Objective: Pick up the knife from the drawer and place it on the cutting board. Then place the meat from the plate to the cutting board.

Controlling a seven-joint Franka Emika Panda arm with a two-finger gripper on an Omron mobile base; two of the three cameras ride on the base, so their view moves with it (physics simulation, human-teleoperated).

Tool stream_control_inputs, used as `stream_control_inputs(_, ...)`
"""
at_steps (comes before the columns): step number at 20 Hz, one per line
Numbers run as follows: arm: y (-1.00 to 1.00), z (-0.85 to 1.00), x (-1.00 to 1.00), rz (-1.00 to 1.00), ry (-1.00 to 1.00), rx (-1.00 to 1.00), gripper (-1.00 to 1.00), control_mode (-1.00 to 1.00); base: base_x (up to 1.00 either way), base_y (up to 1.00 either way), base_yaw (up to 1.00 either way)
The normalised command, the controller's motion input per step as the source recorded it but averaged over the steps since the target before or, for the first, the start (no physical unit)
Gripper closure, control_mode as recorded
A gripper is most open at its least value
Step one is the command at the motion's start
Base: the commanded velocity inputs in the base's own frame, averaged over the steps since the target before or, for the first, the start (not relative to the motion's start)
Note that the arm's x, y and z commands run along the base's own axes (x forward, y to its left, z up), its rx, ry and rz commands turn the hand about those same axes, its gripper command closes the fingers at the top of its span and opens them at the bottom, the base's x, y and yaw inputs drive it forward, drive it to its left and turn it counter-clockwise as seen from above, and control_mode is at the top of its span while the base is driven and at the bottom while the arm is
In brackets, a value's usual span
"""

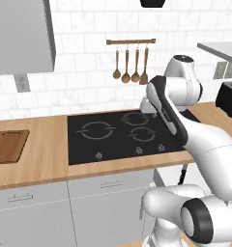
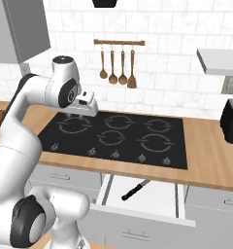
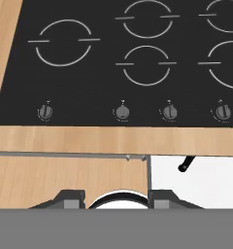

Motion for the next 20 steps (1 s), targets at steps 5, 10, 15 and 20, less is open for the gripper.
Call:
stream_control_inputs(5, 0.0, 0.0, 0.0, 0.0, 0.0, 0.0, -1.0, 1.0, 0.0, 0.0, 0.0)
stream_control_inputs(10, 0.0, 0.0, 0.0, 0.0, 0.0, 0.0, -1.0, 1.0, 0.0, 0.0, 0.0)
stream_control_inputs(15, 0.0, 0.0, 0.0, 0.0, 0.0, 0.0, -1.0, 1.0, 0.0, 0.28, -0.26)
stream_control_inputs(20, 0.0, 0.0, 0.0, 0.0, 0.0, 0.0, -1.0, 1.0, -0.28, 0.5, -0.52)
